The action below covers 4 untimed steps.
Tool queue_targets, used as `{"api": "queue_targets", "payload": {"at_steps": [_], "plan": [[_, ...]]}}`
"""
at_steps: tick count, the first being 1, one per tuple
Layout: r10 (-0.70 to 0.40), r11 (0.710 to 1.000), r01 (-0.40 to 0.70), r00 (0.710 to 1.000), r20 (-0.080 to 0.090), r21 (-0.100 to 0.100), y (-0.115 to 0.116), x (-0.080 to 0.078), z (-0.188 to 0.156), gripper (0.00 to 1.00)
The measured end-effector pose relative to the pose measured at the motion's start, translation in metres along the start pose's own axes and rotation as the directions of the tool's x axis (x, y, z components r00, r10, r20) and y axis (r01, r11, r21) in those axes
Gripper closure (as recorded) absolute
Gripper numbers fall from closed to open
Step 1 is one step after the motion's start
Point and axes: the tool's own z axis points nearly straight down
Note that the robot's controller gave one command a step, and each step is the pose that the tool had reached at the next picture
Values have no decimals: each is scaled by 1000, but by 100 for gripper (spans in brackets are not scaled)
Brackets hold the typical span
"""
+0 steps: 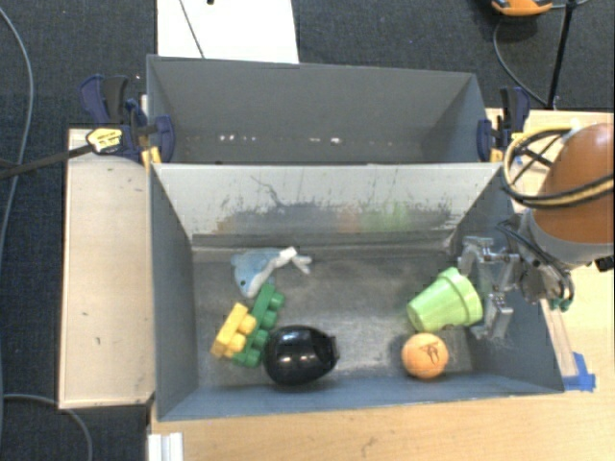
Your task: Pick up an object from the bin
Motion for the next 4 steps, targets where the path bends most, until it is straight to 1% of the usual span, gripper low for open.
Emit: {"api": "queue_targets", "payload": {"at_steps": [1, 2, 3, 4], "plan": [[-5, 1000, 5, 1000, 8, 2, 1, -2, -5, 0], [-77, 997, 77, 997, 11, 3, -5, -24, 47, 0], [-81, 997, 81, 997, 5, 1, -17, -32, 95, 0], [-111, 994, 111, 994, 14, 5, -15, -31, 94, 0]]}}
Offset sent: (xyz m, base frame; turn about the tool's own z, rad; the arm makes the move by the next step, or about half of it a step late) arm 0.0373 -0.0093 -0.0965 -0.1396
